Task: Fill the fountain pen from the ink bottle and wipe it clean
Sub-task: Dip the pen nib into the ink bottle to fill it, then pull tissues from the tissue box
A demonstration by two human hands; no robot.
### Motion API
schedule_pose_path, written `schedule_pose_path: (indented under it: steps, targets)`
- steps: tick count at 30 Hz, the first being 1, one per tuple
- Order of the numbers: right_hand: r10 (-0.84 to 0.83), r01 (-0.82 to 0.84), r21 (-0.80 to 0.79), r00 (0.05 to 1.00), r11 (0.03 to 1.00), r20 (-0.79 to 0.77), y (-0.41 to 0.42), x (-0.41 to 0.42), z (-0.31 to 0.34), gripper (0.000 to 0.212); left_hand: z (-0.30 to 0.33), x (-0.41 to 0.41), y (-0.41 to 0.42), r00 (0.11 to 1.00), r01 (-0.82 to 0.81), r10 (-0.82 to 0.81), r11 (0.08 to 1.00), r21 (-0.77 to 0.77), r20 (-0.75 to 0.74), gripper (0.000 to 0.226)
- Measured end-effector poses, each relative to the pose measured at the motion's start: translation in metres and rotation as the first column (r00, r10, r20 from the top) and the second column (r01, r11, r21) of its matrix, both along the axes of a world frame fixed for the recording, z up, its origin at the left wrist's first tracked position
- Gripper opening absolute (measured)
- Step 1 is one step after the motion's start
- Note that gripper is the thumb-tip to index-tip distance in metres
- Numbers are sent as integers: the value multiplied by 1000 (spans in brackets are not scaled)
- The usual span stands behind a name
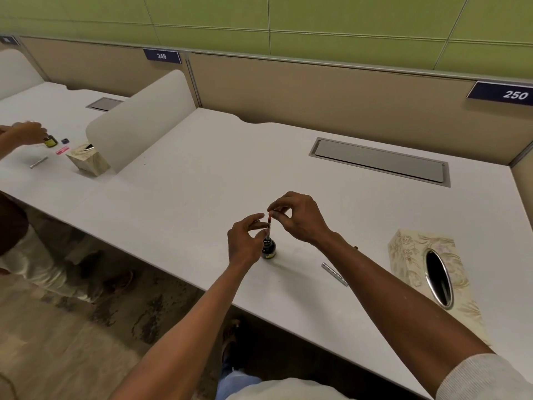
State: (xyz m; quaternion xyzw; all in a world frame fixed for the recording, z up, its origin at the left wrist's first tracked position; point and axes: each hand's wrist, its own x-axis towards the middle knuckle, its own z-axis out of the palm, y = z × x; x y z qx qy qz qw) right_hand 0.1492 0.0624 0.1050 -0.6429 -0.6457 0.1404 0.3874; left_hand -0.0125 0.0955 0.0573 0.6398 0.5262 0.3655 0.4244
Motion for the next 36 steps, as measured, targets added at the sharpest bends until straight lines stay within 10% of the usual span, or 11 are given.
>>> schedule_pose_path:
  steps: [20, 36]
  targets:
    - [-181, 194, 54, 967, 980, -177, -36, 24, 4, 19, 16, 23, -5, 973, 71, -39, 988, -134, 226, 24]
    - [-549, 641, -56, 607, 766, -575, -165, 82, -24, 16, 15, 56, -25, 834, 202, 133, 829, -521, 535, 25]
